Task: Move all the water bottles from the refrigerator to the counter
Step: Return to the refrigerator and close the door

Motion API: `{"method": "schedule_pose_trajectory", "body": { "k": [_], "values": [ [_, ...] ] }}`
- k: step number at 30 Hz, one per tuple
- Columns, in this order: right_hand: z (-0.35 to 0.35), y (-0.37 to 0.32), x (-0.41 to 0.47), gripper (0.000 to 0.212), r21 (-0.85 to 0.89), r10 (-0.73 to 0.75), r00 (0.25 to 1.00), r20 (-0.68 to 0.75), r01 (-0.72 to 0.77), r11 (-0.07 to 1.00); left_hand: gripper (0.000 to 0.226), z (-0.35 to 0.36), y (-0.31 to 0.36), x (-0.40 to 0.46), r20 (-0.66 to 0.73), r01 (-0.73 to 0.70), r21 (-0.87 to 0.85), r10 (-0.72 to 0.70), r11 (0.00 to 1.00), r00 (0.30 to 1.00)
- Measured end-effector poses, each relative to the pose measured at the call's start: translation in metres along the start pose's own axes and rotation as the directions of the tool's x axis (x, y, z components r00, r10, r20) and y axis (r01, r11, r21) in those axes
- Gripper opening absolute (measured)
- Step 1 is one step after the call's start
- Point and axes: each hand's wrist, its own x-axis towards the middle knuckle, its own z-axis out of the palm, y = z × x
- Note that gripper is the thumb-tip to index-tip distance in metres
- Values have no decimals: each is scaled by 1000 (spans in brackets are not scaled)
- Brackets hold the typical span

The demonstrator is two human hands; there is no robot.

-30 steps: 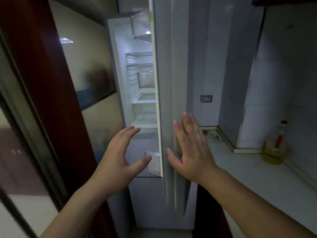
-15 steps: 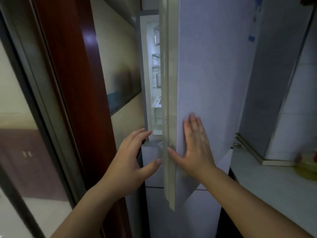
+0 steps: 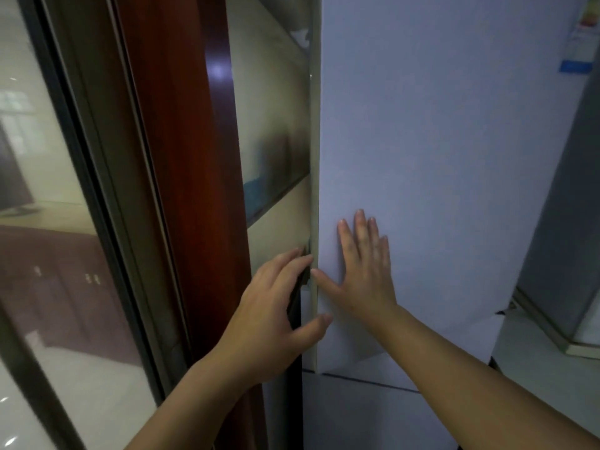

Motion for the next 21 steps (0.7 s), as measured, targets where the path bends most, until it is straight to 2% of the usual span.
{"method": "schedule_pose_trajectory", "body": {
  "k": [7,21],
  "values": [
    [34,35,38,87,-70,-134,989,-66,130,989,81,24,-15,39,-20,66,63,-65,996,998],
    [80,113,109,80,-255,-217,967,-135,178,950,78,77,-43,116,-6,170,76,-170,982,985]
  ]
}}
